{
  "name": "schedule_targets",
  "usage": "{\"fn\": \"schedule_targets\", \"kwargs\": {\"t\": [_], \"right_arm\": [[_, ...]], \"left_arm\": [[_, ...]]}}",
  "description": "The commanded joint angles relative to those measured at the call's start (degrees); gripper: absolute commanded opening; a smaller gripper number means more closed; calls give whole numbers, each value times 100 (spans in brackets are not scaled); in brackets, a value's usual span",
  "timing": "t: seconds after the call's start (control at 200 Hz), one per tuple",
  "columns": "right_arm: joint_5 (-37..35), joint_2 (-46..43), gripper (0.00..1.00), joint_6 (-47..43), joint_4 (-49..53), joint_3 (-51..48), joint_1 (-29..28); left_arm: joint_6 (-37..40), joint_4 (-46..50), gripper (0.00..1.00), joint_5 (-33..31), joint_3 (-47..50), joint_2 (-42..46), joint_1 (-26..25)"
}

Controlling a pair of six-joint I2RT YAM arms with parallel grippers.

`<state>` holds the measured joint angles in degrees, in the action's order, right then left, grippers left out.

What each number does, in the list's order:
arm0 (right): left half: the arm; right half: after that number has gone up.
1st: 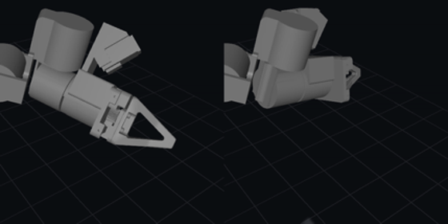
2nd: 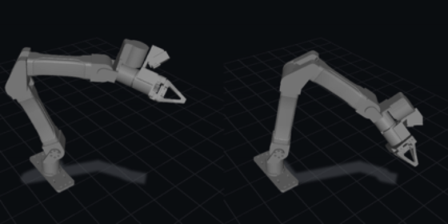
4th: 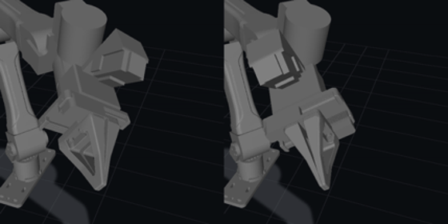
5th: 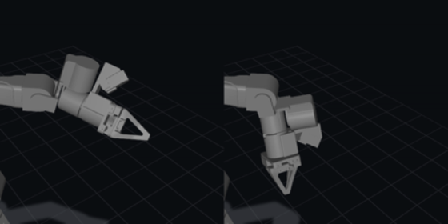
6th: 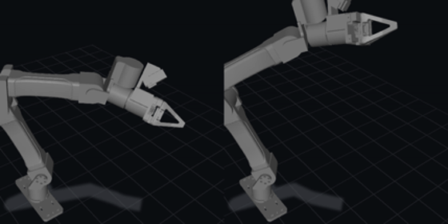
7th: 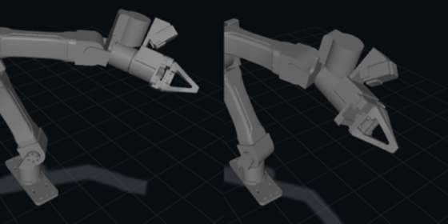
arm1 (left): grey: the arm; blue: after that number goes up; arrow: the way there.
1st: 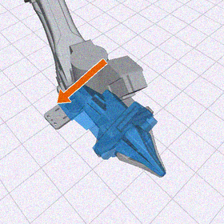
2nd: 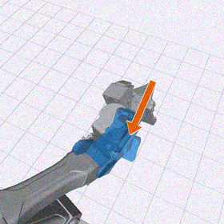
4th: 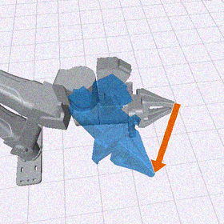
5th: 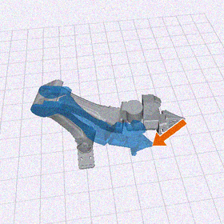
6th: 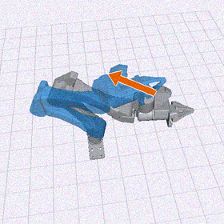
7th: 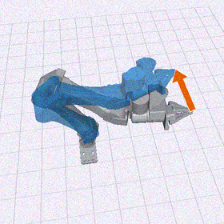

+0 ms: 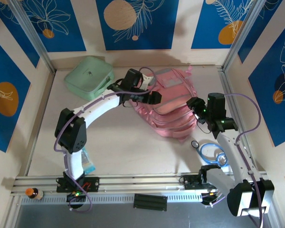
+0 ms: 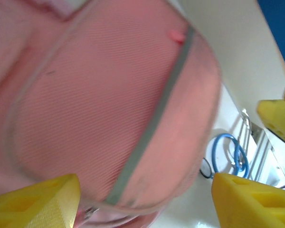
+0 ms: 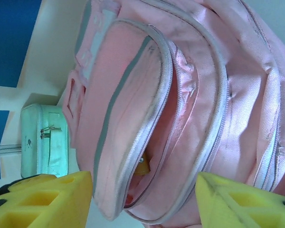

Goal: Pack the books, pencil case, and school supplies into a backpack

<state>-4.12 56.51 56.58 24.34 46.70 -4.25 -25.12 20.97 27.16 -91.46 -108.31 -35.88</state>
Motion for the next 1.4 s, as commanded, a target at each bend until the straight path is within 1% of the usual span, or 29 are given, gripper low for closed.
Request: {"fn": "schedule_targets", "kwargs": {"t": [0.0, 0.14, 0.26, 0.405, 0.455, 0.575, 0.715, 0.83, 0.925, 1.0, 1.2, 1.32, 1.395], "right_arm": [[154, 207, 63, -220, 108, 10, 13], [558, 590, 68, -360, -14, 88, 8], [740, 949, 69, -455, 32, 185, -14], [1044, 1359, 67, -601, -33, 283, -19], [1142, 1496, 64, -620, -67, 339, -23], [1221, 1788, 53, -630, -127, 426, -23], [1216, 2013, 40, -613, -232, 438, -23], [1228, 2193, 32, -672, -385, 457, -20], [1305, 2379, 27, -756, -581, 505, -28], [1388, 2544, 24, -862, -775, 557, -21], [1542, 3081, 22, -1267, -1053, 917, -34], [1701, 3436, 22, -1542, -979, 1307, -56], [1633, 3583, 22, -1700, -771, 1566, -83]], "left_arm": [[-538, -249, 69, -336, 297, 159, 200], [-901, -237, 64, -416, 299, -99, 298], [-1091, -173, 59, -518, 111, -393, 311], [-1298, -300, 54, -158, -154, -708, 329], [-1360, -353, 52, -28, -209, -790, 332], [-1469, -401, 46, 211, -308, -957, 327], [-1519, -423, 35, 336, -329, -1042, 329], [-1604, -510, 24, 478, -329, -1074, 341], [-1722, -663, 8, 584, -271, -1071, 367], [-1856, -899, 0, 531, -85, -988, 371], [-2197, -1535, 0, 398, 641, -564, 371], [-2556, -2044, 0, 395, 1253, -249, 356], [-2825, -2432, 0, 409, 1610, -71, 349]]}}
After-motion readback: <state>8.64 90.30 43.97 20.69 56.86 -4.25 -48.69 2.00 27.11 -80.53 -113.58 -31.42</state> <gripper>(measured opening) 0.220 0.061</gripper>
